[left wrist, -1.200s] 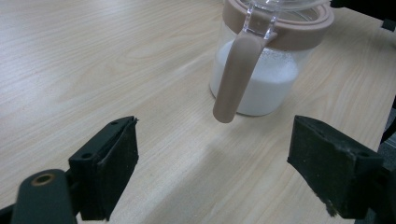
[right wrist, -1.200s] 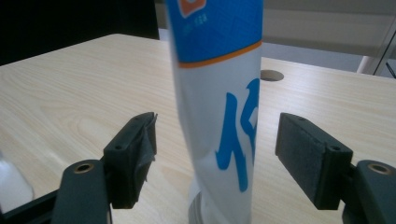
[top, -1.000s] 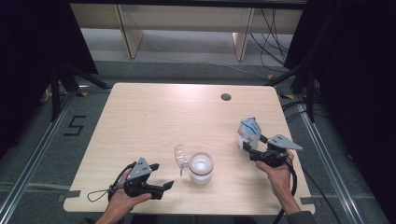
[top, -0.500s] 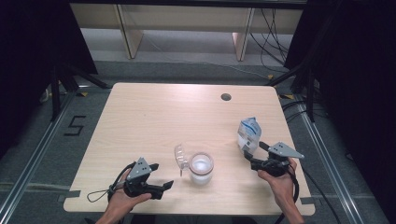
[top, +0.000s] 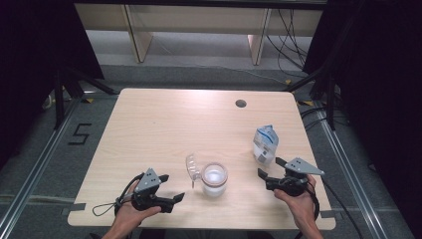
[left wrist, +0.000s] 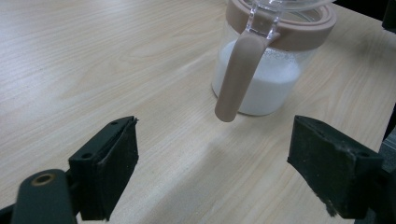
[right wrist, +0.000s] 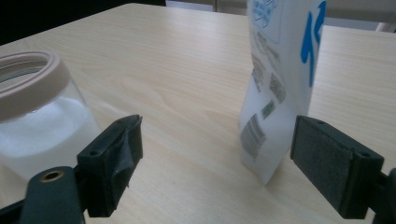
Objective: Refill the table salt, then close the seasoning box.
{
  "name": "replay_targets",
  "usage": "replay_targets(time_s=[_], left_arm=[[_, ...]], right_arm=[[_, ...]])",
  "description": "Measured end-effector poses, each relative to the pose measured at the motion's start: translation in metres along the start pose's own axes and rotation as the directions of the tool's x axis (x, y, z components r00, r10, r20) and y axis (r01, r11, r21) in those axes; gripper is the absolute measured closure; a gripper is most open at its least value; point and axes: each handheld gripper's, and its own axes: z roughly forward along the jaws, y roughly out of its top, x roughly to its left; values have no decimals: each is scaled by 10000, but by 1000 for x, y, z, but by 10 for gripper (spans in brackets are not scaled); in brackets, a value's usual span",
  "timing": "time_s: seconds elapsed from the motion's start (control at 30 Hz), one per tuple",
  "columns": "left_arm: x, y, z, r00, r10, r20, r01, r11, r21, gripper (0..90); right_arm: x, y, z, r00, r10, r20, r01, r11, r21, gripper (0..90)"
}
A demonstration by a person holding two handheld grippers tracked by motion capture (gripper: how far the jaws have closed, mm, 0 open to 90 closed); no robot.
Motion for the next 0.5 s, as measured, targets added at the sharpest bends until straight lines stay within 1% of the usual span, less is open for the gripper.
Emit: replay_targets(time_s=[0.03, 0.07, 0.1, 0.13, 0.17, 0.2, 0.23, 0.27, 0.3, 0.33, 0.37, 0.4, 0.43, 0.5], left_arm=[[0, 0, 0, 10000, 70, 30, -70, 10000, -14, 153], [0, 0, 0, 10000, 78, 40, -78, 10000, -3, 153], [0, 0, 0, 10000, 85, 23, -85, 10000, 9, 153], [0, 0, -1, 9999, 99, -56, -98, 9999, 59, 153], [0, -1, 0, 10000, 76, 41, -76, 9999, -76, 153], [0, 0, -1, 10000, 24, 50, -24, 10000, -51, 153], [1, 0, -1, 10000, 64, -15, -64, 10000, 13, 153], [1, 0, -1, 10000, 22, -78, -22, 10000, 3, 153], [1, 0, -1, 10000, 11, -94, -11, 10000, 15, 153], [1, 0, 0, 10000, 13, -62, -13, 10000, 18, 153], [0, 0, 0, 10000, -20, -46, 20, 10000, 0, 153], [0, 0, 0, 10000, -21, -83, 21, 10000, -17, 153], [0, 0, 0, 10000, -21, -88, 20, 10000, -12, 153], [1, 0, -1, 9998, 2, -196, 0, 10000, 66, 153]], right_arm=[[1, -1, 0, 9997, -239, -96, 239, 9997, 5, 171], [5, -1, -1, 9998, -153, -113, 154, 9999, 67, 170], [7, -2, -1, 9985, -505, -223, 509, 9985, 190, 171], [7, -2, -1, 9985, -505, -223, 509, 9985, 190, 171], [9, -2, -2, 9984, -530, -214, 536, 9982, 268, 171], [11, -3, -2, 9980, -503, -375, 514, 9983, 281, 171], [15, -3, -4, 9986, -432, -312, 446, 9979, 459, 170], [15, -4, -3, 9977, -539, -415, 553, 9979, 343, 170], [18, -5, -5, 9966, -671, -481, 701, 9955, 636, 170], [18, -5, -5, 9966, -671, -481, 701, 9955, 636, 170], [21, -7, -6, 9972, -557, -505, 589, 9962, 640, 170], [20, -7, -5, 9953, -800, -541, 830, 9949, 566, 171], [21, -8, -7, 9956, -644, -677, 689, 9955, 651, 171], [21, -9, -7, 9953, -777, -581, 811, 9950, 579, 171]])
